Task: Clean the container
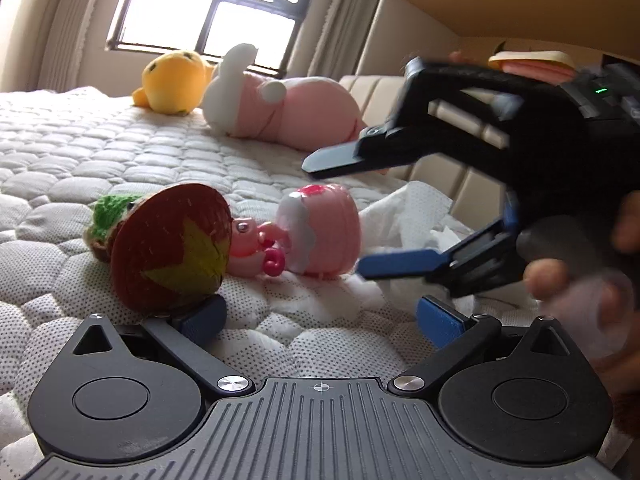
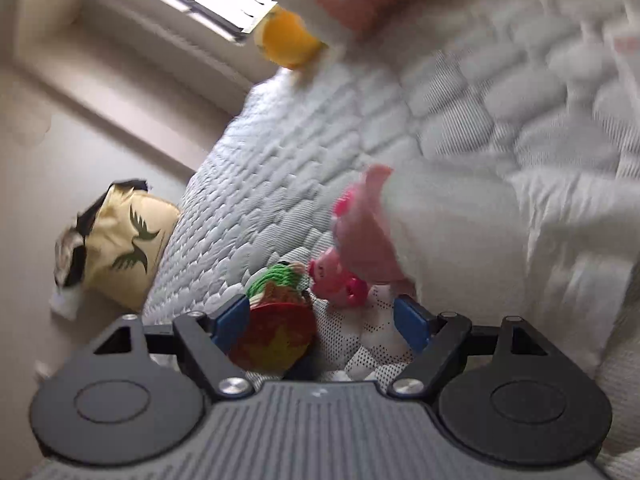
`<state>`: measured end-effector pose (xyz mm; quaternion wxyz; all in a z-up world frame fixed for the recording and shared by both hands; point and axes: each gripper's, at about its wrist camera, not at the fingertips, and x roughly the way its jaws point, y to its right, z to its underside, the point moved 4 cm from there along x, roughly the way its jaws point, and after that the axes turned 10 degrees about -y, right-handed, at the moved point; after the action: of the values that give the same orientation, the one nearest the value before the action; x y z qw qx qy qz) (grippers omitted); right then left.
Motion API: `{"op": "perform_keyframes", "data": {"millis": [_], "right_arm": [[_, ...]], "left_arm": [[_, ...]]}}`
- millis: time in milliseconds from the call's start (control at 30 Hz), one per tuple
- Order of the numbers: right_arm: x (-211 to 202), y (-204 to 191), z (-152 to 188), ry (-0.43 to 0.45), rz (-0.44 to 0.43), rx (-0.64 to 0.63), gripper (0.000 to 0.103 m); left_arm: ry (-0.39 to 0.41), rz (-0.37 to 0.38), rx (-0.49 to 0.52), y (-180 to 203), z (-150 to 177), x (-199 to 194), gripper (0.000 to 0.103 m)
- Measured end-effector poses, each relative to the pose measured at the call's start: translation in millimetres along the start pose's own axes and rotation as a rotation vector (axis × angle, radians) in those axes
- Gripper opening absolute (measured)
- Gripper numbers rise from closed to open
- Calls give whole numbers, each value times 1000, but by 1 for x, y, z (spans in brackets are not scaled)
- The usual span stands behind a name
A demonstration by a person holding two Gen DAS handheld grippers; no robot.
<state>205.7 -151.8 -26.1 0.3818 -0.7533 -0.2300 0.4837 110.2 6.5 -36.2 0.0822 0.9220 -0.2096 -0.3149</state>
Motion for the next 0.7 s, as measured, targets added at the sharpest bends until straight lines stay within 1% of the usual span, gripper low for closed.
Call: {"op": "perform_keyframes", "data": {"millis": [67, 133, 200, 267, 300, 333, 367, 400, 433, 467, 567, 600, 700], "right_arm": [[13, 15, -12, -39, -36, 115, 86], [24, 27, -21, -76, -64, 208, 89], [27, 33, -29, -59, -68, 248, 89], [28, 36, -37, -22, -60, 284, 91], [31, 38, -40, -17, -63, 311, 93], [34, 39, -43, -15, -63, 332, 97], [36, 39, -46, -16, -54, 342, 98], [37, 39, -47, -10, -42, 336, 97], [35, 39, -47, 6, -32, 313, 91], [34, 39, -48, 22, -23, 290, 71], [23, 40, -43, 37, -14, 169, 71], [16, 40, -40, 43, -9, 146, 71], [-16, 34, -25, 67, 35, 37, 71]], "left_arm": [[-19, -42, -58, -8, 0, 3, 103], [-17, -23, -85, -13, 0, 2, 103], [-8, -11, -101, -16, 0, 1, 103], [25, 66, -99, -16, 1, -4, 103], [41, 77, -99, -16, 2, -7, 103], [48, 80, -101, -17, 2, -7, 103], [47, 98, -105, -18, 2, -7, 103], [43, 120, -114, -20, 2, -5, 103], [44, 134, -127, -23, 3, -4, 103], [48, 143, -137, -25, 3, -5, 103], [55, 159, -149, -26, 4, -6, 103], [54, 160, -146, -26, 4, -6, 103], [50, 162, -143, -25, 3, -6, 103]]}}
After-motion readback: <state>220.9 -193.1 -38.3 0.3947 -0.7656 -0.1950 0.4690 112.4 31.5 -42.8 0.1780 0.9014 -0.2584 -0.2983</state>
